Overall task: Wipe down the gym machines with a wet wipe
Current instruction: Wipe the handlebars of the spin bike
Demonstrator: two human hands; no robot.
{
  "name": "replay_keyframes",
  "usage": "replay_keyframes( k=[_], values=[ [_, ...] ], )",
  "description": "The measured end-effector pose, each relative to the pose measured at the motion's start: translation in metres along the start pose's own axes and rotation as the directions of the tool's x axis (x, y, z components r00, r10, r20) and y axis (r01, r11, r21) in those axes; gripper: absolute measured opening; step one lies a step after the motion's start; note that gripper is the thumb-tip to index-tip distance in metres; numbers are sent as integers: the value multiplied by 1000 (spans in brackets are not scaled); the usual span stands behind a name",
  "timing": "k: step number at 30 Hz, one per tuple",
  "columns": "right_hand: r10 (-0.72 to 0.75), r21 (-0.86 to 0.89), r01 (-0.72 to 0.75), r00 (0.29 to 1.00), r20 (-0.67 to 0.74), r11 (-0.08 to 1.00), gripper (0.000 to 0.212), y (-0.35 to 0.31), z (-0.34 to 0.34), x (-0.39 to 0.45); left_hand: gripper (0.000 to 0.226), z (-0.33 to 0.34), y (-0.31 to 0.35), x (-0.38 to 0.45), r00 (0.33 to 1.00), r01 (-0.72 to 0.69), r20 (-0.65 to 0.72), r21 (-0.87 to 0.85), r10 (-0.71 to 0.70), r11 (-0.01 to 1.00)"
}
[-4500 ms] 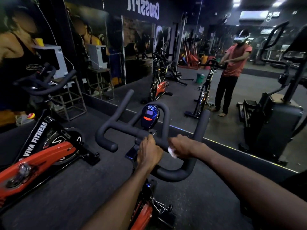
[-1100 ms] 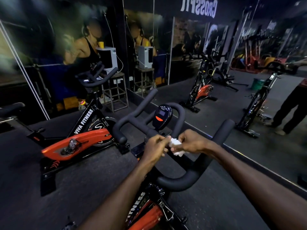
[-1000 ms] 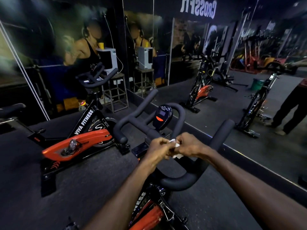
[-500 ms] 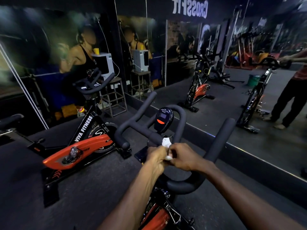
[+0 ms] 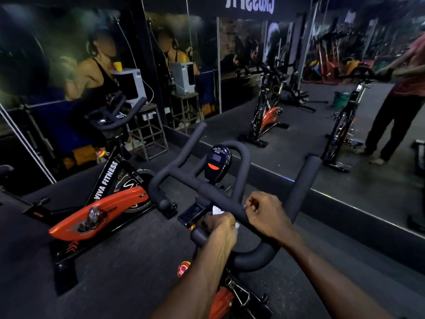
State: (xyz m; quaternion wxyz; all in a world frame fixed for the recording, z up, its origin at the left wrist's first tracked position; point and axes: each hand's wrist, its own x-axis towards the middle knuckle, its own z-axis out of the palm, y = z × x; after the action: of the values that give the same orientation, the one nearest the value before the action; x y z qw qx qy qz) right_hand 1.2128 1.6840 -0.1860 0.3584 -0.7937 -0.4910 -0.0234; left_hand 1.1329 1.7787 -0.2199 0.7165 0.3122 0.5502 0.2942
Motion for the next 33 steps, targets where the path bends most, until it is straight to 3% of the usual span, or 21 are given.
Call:
replay_keyframes(
  k=[1,5,8,12,16,23,26,29,33],
  values=[
    [3,2,-3,1000,-6,1000,9,1,0,1,43,1,-5,6,998,-20,62,28,18,999],
    [31,5,-31,999,-7,1000,9,4,3,1,19,9,1,0,997,-74,-10,-243,74,967],
    [65,-5,-65,998,15,998,8,3,4,0,22,4,13,6,999,-36,-52,-390,17,920],
    [70,-29,-70,997,18,997,11,2,5,1,34,4,3,-8,999,19,42,-336,-6,941],
    [84,-73,-82,996,22,994,13,1,6,0,27,1,9,-9,985,122,154,-280,-81,952],
    [108,-73,-107,994,2,992,13,-1,7,-3,17,5,8,-18,1000,-2,-9,-313,-1,950],
    [138,-70,-139,990,-19,988,13,-1,6,0,30,10,-15,-27,1000,-1,7,-202,3,979],
    [152,-31,-153,988,-38,988,13,-2,5,-1,22,6,-12,-23,997,20,82,-82,-13,996],
    [158,-21,-159,987,-38,987,13,-2,5,-3,17,-1,2,-15,998,-54,51,127,48,990]
  ],
)
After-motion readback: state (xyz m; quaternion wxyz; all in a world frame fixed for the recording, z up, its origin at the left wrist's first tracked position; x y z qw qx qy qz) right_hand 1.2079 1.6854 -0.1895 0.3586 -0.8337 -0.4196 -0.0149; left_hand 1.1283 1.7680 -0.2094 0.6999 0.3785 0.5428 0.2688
